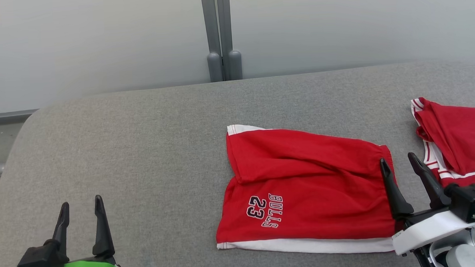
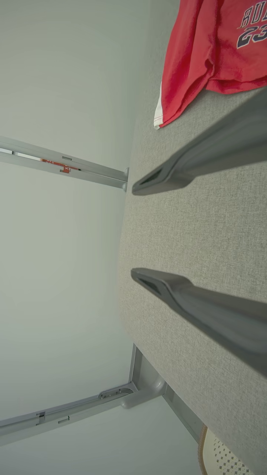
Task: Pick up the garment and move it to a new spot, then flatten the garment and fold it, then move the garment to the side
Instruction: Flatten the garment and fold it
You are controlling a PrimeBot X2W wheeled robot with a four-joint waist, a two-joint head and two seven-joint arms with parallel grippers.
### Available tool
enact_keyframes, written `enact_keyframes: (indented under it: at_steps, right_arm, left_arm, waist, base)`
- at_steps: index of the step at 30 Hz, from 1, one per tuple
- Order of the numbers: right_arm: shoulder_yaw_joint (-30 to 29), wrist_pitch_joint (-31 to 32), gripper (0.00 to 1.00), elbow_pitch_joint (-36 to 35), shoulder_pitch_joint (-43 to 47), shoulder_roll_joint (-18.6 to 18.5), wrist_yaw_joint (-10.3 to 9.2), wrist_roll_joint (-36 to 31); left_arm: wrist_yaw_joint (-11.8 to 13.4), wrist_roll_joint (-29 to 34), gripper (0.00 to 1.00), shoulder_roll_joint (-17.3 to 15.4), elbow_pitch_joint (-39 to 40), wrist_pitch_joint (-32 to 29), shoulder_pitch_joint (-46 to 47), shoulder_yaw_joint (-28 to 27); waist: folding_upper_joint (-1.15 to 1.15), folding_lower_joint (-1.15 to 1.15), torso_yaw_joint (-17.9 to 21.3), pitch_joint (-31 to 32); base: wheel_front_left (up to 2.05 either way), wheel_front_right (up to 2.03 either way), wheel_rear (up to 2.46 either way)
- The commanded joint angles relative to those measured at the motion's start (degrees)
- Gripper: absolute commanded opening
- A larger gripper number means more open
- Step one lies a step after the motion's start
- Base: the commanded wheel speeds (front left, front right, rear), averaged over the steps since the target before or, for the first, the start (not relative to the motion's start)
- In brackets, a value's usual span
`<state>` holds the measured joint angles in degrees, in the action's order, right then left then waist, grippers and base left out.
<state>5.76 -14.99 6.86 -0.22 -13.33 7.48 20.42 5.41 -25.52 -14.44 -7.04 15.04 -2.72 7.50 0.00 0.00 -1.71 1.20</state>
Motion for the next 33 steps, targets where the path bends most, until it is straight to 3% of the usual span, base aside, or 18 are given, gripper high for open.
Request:
enact_keyframes:
  at_steps: [1, 15, 21, 28, 33]
  right_arm:
    - [0.0, -0.2, 1.00, 0.1, -0.2, -0.4, 0.03, 0.0]
    - [-0.7, -0.2, 1.00, 0.1, -0.7, -1.1, 0.03, -0.3]
    - [-0.4, 0.4, 1.00, -0.2, 1.8, -4.2, 0.02, -0.4]
    - [-2.2, 11.7, 1.00, -2.8, 7.5, -10.4, 0.03, 5.8]
    - [-2.9, 21.5, 1.00, -2.7, 10.9, -11.6, 0.03, 11.0]
  left_arm:
    - [-0.8, 0.8, 1.00, 0.6, -0.4, 0.2, -0.5, -0.6]
    - [-6.1, 5.9, 1.00, 5.1, -3.1, 0.2, 0.0, -5.0]
    - [-10.1, 4.2, 1.00, 6.3, -2.9, 0.2, 0.2, -5.2]
    - [-12.5, 1.1, 1.00, 3.4, -3.3, -12.2, -1.5, 2.7]
    - [-12.9, -2.6, 1.00, 2.2, -0.5, -20.2, -1.9, 6.9]
  waist:
    - [0.00, 0.00, 0.1, 0.1]
    - [0.00, 0.00, 0.5, 0.5]
    - [0.00, 0.00, 0.4, 0.5]
    - [0.00, 0.00, 1.8, -0.2]
    - [0.00, 0.00, 2.7, -1.1]
  base:
    - [0.00, 0.00, 0.00]
    - [0.00, 0.00, 0.00]
    - [0.00, 0.00, 0.00]
    - [0.00, 0.00, 0.00]
    - [0.00, 0.00, 0.00]
